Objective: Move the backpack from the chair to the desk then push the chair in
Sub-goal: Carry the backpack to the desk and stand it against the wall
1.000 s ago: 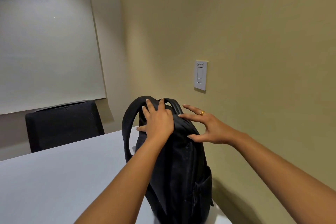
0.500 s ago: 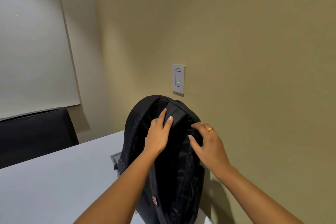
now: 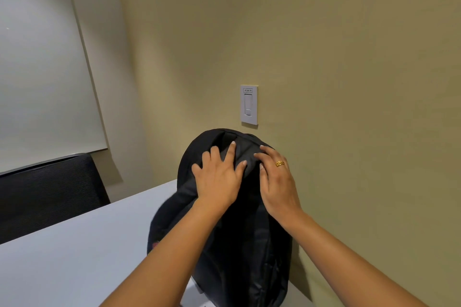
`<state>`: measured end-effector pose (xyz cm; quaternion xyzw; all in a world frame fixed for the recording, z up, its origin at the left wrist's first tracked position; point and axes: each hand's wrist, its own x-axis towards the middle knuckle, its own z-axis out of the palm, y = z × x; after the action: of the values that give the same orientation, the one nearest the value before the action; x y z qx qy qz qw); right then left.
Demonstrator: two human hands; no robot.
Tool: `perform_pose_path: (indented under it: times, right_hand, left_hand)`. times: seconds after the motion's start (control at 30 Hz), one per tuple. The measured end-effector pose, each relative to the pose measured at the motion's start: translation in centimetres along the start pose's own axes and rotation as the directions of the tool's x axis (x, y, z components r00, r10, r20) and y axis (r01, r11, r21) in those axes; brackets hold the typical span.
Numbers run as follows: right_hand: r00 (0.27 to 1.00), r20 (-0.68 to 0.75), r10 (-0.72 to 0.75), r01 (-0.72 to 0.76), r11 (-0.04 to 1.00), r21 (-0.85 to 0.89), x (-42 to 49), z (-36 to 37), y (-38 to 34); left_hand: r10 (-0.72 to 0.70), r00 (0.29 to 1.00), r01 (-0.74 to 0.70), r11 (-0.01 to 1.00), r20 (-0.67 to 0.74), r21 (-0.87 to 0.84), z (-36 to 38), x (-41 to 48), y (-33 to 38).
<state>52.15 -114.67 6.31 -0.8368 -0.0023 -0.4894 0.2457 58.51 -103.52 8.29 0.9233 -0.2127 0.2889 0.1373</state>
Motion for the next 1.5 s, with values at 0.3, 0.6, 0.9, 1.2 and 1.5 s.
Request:
perform_pose_path:
  times: [0.3, 0.6, 0.9, 1.2, 1.5]
  right_hand:
    - [0.947, 0.309, 0.087, 0.115, 0.807, -0.579, 1.7, 2.9, 3.7]
    - [0.926, 0.356, 0.13, 0.198, 0.636, -0.746, 1.7, 4.1, 7.1]
    - [0.929, 0.351, 0.116, 0.217, 0.598, -0.772, 1.4, 4.2, 7.6]
    - [0.944, 0.32, 0.086, 0.189, 0.652, -0.734, 0.9, 3.9, 7.2]
    - [0.922, 0.367, 0.121, 0.205, 0.651, -0.731, 1.0, 3.9, 7.9]
  left_hand:
    - [-0.11, 0.977, 0.159, 0.948, 0.184, -0.277, 5.0, 2.4, -5.1]
    - [-0.103, 0.922, 0.255, 0.887, 0.372, -0.385, 8.4, 6.8, -7.2]
    - [-0.128, 0.959, 0.212, 0.916, 0.253, -0.341, 9.0, 7.0, -7.8]
    - [0.031, 0.999, -0.029, 0.999, 0.034, -0.033, 9.1, 4.8, -8.7]
    - [-0.013, 0.889, 0.176, 0.933, 0.458, -0.314, 13.3, 2.4, -7.0]
